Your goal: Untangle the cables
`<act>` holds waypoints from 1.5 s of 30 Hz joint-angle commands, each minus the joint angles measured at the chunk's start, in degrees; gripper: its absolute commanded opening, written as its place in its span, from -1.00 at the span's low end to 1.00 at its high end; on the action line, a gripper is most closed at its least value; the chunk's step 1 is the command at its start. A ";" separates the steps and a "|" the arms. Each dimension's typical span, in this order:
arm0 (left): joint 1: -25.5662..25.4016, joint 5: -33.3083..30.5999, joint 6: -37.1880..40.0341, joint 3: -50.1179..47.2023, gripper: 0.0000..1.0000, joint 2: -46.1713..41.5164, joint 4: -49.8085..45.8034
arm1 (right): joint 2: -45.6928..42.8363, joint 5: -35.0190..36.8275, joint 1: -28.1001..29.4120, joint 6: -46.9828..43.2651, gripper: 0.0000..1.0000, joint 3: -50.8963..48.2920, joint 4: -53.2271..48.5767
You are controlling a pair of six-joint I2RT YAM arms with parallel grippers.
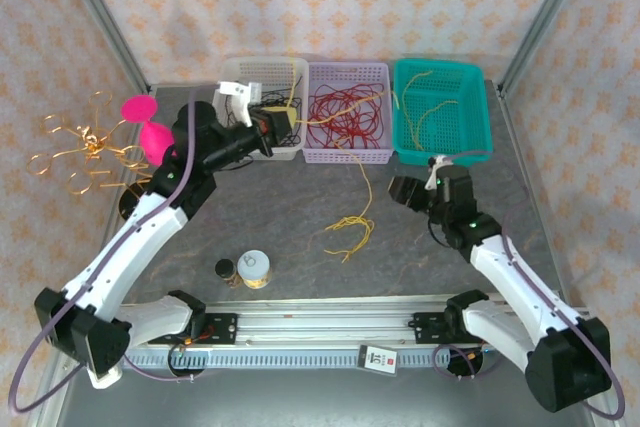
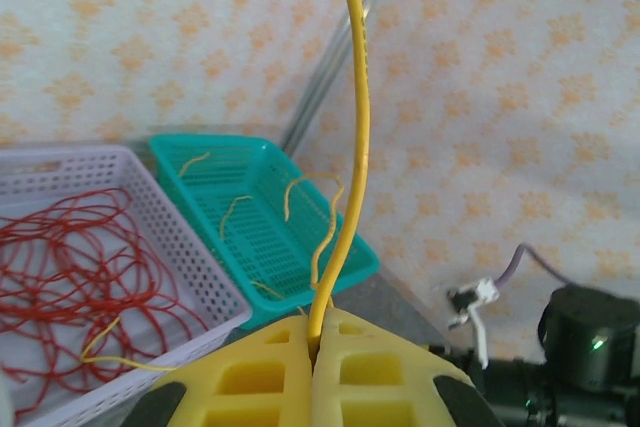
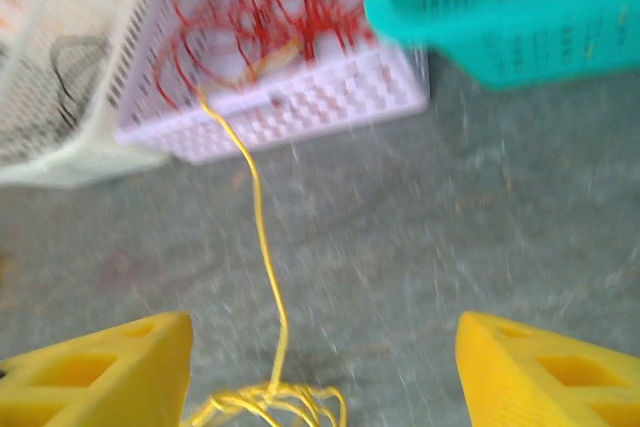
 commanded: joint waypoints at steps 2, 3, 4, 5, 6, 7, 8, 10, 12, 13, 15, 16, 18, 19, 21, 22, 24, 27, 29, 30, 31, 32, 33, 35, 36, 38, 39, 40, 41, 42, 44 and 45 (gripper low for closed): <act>-1.90 4.65 0.64 3.48 -1.00 4.19 8.72 | -2.05 -0.29 -0.63 -3.59 0.35 9.61 -2.94; -2.30 5.65 1.04 3.57 -1.00 5.06 9.36 | -1.95 -3.33 -0.63 -4.56 0.32 11.51 -1.99; -2.70 6.62 1.73 3.74 -1.00 5.93 9.56 | -1.74 -8.06 -0.58 -5.34 0.29 13.44 -0.51; -2.95 7.04 2.65 4.04 -1.00 6.71 9.09 | -1.40 -12.36 -0.51 -5.55 0.26 15.34 1.09; -3.13 7.31 3.69 4.28 -1.00 7.36 8.19 | -1.05 -14.85 -0.24 -5.50 0.24 17.10 2.28; -3.40 7.65 4.93 4.47 -1.00 8.02 7.37 | -0.67 -16.92 0.42 -5.46 0.23 19.11 3.74; -3.65 7.67 5.58 4.21 -1.00 8.52 7.24 | 0.07 -18.06 1.10 -5.64 0.23 20.85 4.92; -4.35 7.88 6.32 3.77 -1.00 9.23 7.42 | 2.07 -18.24 2.16 -5.07 0.26 23.99 7.38; -5.52 7.80 7.13 3.68 -1.00 10.07 7.19 | 5.63 -18.62 3.28 -4.78 0.28 27.07 8.91; -6.30 7.97 7.62 3.72 -1.00 10.58 7.27 | 8.07 -18.69 3.96 -4.72 0.29 29.05 9.20; -7.58 7.89 8.10 3.96 -1.00 11.79 7.45 | 12.20 -20.00 5.72 -4.98 0.29 32.26 10.01; -8.11 7.69 8.27 4.20 -1.00 12.41 7.43 | 14.11 -20.44 6.50 -4.97 0.29 33.45 10.78; -8.58 7.29 7.98 4.49 -1.00 13.85 8.08 | 17.64 -22.08 7.19 -4.68 0.29 35.47 11.58; -8.83 7.27 7.81 4.73 -1.00 14.55 8.50 | 19.16 -22.61 7.43 -4.55 0.28 36.26 11.86; -9.42 7.21 7.81 5.25 -1.00 15.67 8.93 | 21.36 -22.31 7.38 -3.90 0.19 36.98 12.47; -9.71 7.10 7.81 5.56 -1.00 16.26 9.18 | 22.50 -22.06 7.38 -3.90 0.10 37.61 12.12; -9.91 7.10 7.81 6.23 -1.00 17.32 9.33 | 24.52 -20.39 7.40 -4.09 -0.07 39.14 10.39; -9.98 5.04 6.87 6.53 -1.00 18.35 10.18 | 25.54 -16.41 7.28 -5.48 -0.60 40.27 9.27; -9.90 2.27 5.35 5.89 -0.53 18.71 11.48 | 26.17 -13.33 6.76 -6.97 -1.00 42.06 8.06; -9.97 1.30 4.41 5.27 -0.33 18.80 12.59 | 27.02 -11.83 6.18 -8.18 -1.00 43.85 6.82; -9.98 1.04 3.75 4.43 -0.11 18.80 13.93 | 28.02 -10.28 5.44 -9.22 -1.00 45.75 5.62; -9.90 0.95 2.95 3.67 -0.01 18.56 15.30 | 28.99 -8.62 4.73 -10.36 -1.00 47.73 4.47; -9.98 1.25 2.13 2.54 0.01 18.12 16.86 | 30.41 -5.44 4.11 -12.32 -1.00 50.03 2.94; -9.99 1.54 0.91 0.12 0.01 16.75 19.12 | 33.75 -0.91 2.03 -15.04 -1.00 54.75 0.60; -9.91 0.98 0.26 -1.41 0.01 15.63 20.00 | 35.93 -0.71 0.15 -15.55 -1.00 57.01 0.03; -9.96 0.12 -0.33 -4.28 0.04 13.07 20.51 | 40.02 -0.52 -2.81 -16.75 -1.00 61.39 -0.26; -9.93 -0.15 -0.51 -6.23 0.04 11.57 20.48 | 42.44 -0.42 -4.35 -16.74 -1.00 63.61 -0.56; -9.94 -0.57 -0.54 -7.84 0.04 9.98 19.77 | 45.06 -1.20 -5.77 -16.27 -1.00 65.99 -0.99; -9.92 -1.07 -0.31 -9.07 0.04 8.71 18.85 | 47.19 -2.77 -6.87 -15.69 -1.00 67.74 -1.20; -9.97 -1.86 0.04 -10.46 0.03 7.02 17.46 | 49.58 -5.03 -7.93 -14.89 -1.00 69.36 -1.11; -9.99 -3.71 0.55 -12.85 0.03 4.15 15.14 | 53.82 -8.61 -9.25 -13.78 -1.00 71.83 -0.65; -9.93 -4.56 0.59 -14.39 0.03 2.53 14.30 | 56.02 -8.43 -9.65 -13.10 -1.00 73.51 -1.25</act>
